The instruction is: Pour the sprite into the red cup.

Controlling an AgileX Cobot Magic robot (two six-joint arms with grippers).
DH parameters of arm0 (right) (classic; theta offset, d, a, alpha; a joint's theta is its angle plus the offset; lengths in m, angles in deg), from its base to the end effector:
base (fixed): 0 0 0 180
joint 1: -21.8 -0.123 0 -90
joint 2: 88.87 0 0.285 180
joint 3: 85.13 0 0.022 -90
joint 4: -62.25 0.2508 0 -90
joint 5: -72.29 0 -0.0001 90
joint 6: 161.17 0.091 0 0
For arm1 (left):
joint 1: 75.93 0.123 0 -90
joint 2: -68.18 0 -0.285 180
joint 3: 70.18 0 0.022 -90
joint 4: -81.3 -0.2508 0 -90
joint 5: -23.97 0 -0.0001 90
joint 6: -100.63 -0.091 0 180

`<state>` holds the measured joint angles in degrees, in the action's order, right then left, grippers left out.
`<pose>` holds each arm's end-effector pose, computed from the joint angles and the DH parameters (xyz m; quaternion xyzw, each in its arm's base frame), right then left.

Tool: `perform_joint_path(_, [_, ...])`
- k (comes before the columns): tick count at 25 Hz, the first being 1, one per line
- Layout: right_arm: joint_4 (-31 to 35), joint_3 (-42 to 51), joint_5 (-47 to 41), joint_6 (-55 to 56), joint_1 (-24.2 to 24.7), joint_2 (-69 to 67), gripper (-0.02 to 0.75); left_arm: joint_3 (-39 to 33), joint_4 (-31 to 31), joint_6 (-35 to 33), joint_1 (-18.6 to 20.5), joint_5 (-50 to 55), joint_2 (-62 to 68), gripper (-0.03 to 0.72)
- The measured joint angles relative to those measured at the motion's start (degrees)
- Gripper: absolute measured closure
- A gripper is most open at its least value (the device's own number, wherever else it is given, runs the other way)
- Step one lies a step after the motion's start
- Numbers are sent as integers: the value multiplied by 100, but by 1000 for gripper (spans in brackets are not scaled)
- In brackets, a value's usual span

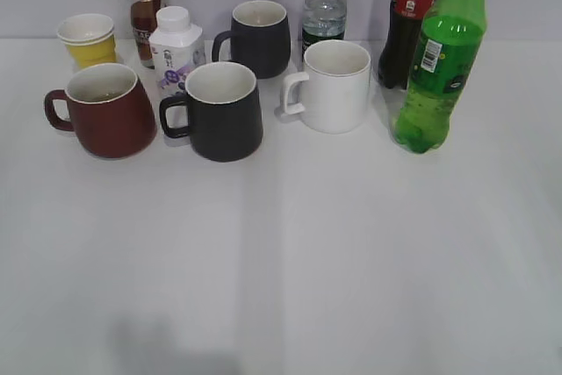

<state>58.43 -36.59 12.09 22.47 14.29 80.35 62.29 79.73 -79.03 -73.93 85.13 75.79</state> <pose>0.0042 -0.0048 0.2784 -0.0289 0.8630 0.0157 0.5042 -0.0078 0.0019 0.2818 -0.0181 0.8492 0.0213 0.5274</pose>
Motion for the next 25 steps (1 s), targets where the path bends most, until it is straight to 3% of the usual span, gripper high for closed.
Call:
perform_joint_path(9, [-5, 0, 32, 0, 11, 338, 151, 0, 0, 0, -241, -5, -25, 447])
perform_joint_path(25, [-5, 0, 44, 0, 86, 349, 152, 0, 0, 0, -253, -5, -25, 447])
